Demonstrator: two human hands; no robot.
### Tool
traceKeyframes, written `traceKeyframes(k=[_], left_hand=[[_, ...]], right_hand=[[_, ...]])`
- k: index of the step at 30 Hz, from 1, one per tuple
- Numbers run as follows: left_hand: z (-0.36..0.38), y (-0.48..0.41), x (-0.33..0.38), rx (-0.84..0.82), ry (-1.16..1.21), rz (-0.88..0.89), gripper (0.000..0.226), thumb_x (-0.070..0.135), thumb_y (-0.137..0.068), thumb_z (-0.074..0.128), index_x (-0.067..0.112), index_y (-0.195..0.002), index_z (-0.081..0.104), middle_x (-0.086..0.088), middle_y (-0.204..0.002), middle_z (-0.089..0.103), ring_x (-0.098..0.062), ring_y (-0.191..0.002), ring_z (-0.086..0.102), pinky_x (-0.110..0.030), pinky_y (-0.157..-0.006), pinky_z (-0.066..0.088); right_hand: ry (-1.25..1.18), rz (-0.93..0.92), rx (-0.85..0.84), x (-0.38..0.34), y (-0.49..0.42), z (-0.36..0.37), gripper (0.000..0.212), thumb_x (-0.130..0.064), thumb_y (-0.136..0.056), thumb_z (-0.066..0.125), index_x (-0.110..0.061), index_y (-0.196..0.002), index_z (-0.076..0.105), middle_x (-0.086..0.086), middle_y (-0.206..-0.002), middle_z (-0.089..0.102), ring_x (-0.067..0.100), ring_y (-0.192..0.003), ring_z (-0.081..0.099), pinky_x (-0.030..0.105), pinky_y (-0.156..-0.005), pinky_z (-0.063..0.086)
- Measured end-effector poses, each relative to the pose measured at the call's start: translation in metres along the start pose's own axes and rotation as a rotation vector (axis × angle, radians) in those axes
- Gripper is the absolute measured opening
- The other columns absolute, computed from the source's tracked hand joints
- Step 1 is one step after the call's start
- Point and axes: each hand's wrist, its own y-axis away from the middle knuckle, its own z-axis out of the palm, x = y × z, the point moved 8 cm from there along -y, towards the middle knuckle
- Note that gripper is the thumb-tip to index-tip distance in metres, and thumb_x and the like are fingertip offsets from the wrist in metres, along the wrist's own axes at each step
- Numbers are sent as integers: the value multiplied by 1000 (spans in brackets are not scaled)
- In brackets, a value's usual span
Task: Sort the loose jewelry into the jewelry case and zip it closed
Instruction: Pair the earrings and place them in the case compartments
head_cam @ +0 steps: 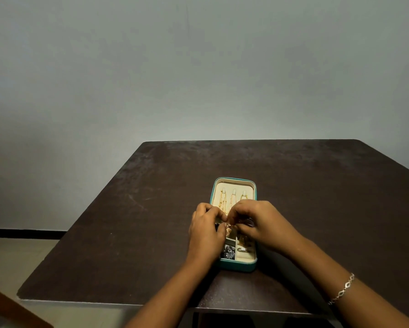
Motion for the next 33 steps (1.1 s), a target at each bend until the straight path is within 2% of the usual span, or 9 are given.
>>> traceKeyframes(k=[4,8,13,17,21,27,29,33], left_hand=[[0,0,2,-3,-1,8,17,6,-83,58,22,-79,53,8,-99,43,-15,-103,49,-29,-87,44],[0,1,2,-4,-5,15,12,6,-84,56,18,-82,59,7,-99,43,-14,-103,48,-31,-89,45],[0,2,5,-20,-46,28,15,7,-83,55,16,-82,66,7,-99,41,-12,-103,45,-30,-88,43],[0,2,5,-28,-87,31,19,11,-85,55,18,-94,71,7,-104,40,-11,-107,43,-30,-91,42],[1,2,5,-26,-144,45,21,15,-88,53,15,-103,67,3,-113,44,-12,-109,43,-27,-91,42],[2,3,4,-25,-154,49,23,24,-89,52,12,-104,66,3,-113,45,-11,-107,45,-29,-89,44],[2,3,3,-27,-145,44,23,27,-88,55,13,-103,66,4,-112,45,-10,-106,46,-29,-89,45],[1,2,4,-5,-116,41,17,17,-89,53,11,-102,62,1,-113,47,-13,-106,47,-29,-90,44]], right_hand=[[-5,-55,65,-2,0,3,11,-5,-76,66,-12,-83,67,-2,-97,65,15,-90,60,31,-79,50],[25,-61,65,0,5,7,8,-5,-77,64,-11,-82,67,0,-100,65,16,-91,61,29,-77,50],[-30,3,106,6,7,0,14,0,-73,65,-13,-79,68,-3,-96,65,10,-91,60,21,-80,47],[-94,56,131,13,7,-4,16,1,-73,66,-14,-76,68,-4,-93,65,8,-90,60,10,-77,43],[-157,66,169,14,7,-10,19,3,-73,65,-15,-73,67,-3,-89,66,8,-86,61,19,-77,49],[-162,65,210,10,3,-10,16,4,-74,65,-12,-76,68,-4,-89,65,7,-86,61,13,-78,48],[-143,62,193,9,4,-7,14,2,-75,66,-12,-77,68,-3,-92,65,7,-88,61,14,-80,48],[-99,37,168,6,7,-4,13,1,-75,67,-12,-79,68,-1,-93,66,8,-88,61,21,-81,50]])
